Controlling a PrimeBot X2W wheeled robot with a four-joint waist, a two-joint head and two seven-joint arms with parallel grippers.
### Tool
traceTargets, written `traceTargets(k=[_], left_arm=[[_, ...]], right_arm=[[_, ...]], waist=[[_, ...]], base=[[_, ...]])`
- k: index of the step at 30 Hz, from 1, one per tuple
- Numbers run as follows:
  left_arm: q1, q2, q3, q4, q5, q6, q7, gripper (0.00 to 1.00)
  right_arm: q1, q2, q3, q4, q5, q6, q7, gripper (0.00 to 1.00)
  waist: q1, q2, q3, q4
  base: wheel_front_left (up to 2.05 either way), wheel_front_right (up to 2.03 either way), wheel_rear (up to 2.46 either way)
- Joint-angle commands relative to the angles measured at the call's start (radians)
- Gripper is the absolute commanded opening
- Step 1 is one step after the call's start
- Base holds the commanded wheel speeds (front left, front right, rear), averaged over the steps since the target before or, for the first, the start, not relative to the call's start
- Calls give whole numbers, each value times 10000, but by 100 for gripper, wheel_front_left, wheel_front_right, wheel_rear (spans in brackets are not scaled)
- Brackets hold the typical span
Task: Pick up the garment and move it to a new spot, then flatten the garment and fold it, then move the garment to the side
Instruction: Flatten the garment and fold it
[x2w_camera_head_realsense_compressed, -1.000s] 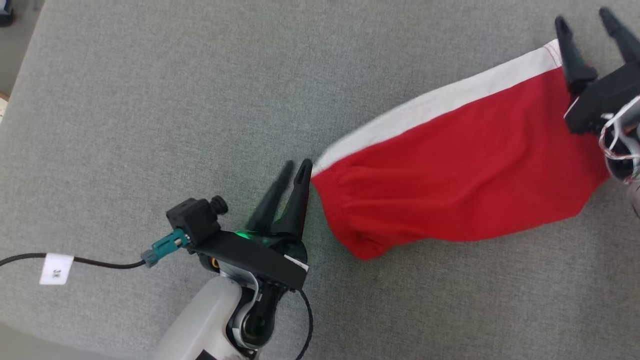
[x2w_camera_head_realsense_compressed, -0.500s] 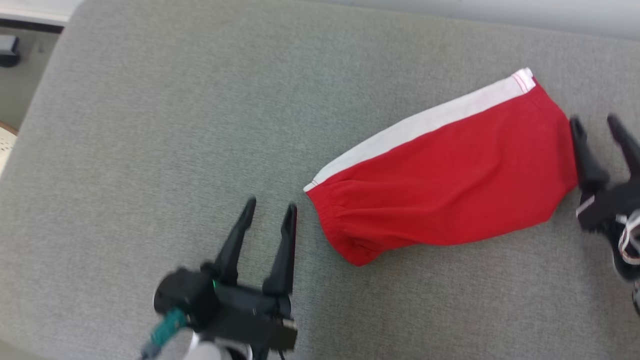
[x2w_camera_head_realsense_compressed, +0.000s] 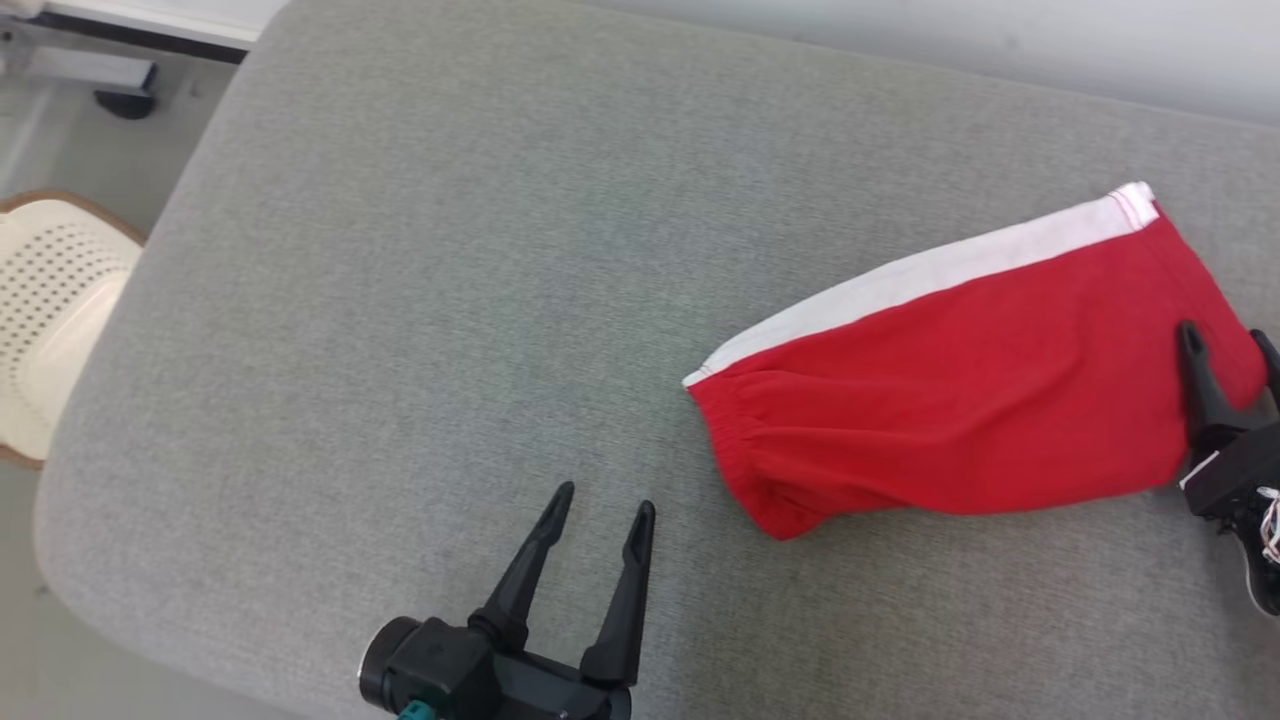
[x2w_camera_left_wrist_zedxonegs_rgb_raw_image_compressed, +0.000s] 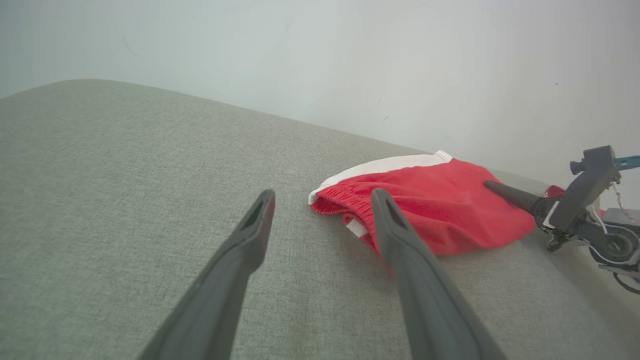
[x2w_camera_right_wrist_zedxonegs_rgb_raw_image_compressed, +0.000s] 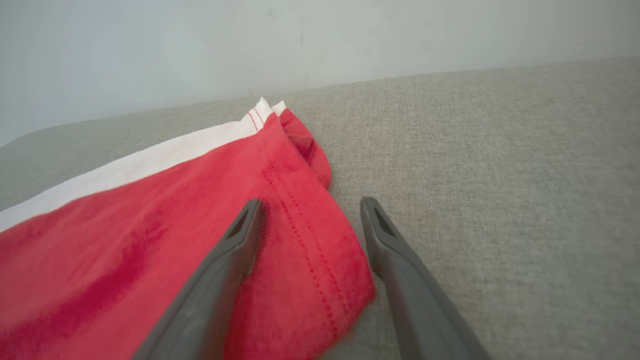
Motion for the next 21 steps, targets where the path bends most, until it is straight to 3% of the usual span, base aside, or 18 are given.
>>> traceTargets(k=[1, 7, 8, 9, 10, 11, 21], left_arm=[[45, -28, -29, 46, 39, -22, -24, 100], [-79, -49, -27, 167, 119, -109, -22, 100], [-94, -51, -35, 194, 137, -93, -24, 100], [-113, -48, -39, 216, 158, -96, -24, 100], [-130, -49, -41, 231, 182, -104, -24, 100], [-142, -51, -52, 245, 210, -109, -24, 100], [-13, -49, 62, 291, 342, -76, -22, 100]], right_arm=[[-130, 54, 45, 202, 171, -23, -2, 100], [-443, 282, 225, 823, 677, -23, 0, 100], [-488, 306, 257, 886, 745, -23, 0, 84], [-530, 342, 270, 934, 831, -23, -1, 37], [-568, 351, 266, 961, 905, -23, 0, 4], [-601, 343, 262, 977, 945, -23, 0, 0], [-136, 406, -554, 260, 885, -23, -3, 0]], waist=[[2, 1, -4, 166], [2, 1, -24, 288], [2, 1, -26, 296], [2, 1, -25, 299], [2, 1, -22, 298], [2, 1, -23, 289], [2, 1, -291, -311]], base=[[0, 0, 0], [0, 0, 0], [0, 0, 0], [0, 0, 0], [0, 0, 0], [0, 0, 0], [0, 0, 0]])
